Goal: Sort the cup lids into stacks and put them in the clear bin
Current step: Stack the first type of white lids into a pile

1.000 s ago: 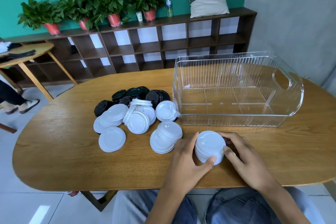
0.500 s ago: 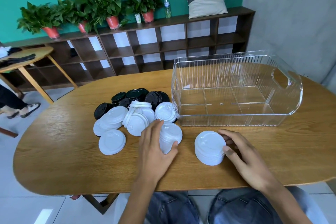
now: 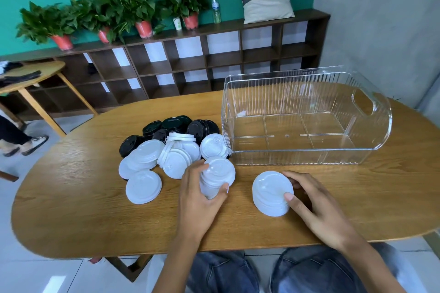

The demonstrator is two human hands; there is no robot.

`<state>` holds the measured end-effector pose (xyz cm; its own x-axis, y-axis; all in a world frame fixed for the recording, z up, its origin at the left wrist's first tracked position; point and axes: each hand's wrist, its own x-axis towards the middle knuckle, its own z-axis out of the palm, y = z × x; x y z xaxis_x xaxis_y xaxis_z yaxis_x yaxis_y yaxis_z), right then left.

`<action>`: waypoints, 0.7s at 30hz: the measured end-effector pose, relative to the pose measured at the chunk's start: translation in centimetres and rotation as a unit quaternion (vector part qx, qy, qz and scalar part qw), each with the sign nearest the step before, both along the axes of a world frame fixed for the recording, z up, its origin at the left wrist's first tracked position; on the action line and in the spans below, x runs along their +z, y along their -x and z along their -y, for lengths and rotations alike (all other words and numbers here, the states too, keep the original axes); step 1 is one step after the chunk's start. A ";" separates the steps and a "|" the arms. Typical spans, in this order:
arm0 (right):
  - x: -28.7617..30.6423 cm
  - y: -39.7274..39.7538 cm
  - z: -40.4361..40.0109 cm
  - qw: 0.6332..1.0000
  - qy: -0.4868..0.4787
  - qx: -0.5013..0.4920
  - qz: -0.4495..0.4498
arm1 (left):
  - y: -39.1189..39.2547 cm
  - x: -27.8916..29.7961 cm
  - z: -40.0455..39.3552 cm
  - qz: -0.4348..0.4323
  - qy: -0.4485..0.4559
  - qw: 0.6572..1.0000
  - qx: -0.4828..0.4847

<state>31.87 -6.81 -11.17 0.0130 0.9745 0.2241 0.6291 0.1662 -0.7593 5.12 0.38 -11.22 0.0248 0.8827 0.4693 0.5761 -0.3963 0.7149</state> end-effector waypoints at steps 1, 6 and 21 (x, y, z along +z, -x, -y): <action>0.0 0.0 0.0 1.000 0.000 0.000 0.001 | 0.0 0.0 0.0 0.009 -0.002 1.000 0.003; 0.0 0.0 0.0 1.000 0.003 -0.001 0.004 | 0.1 -0.1 -0.1 0.025 -0.036 0.999 0.008; 0.5 0.2 0.2 1.000 0.008 -0.005 0.008 | -0.1 0.5 0.5 0.025 -0.057 0.997 0.053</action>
<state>31.65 -6.96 -10.68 0.0189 0.9778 0.2089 0.6430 0.1481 -0.7514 5.24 -0.11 -10.74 -0.0919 0.8203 0.5645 0.5832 -0.4151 0.6982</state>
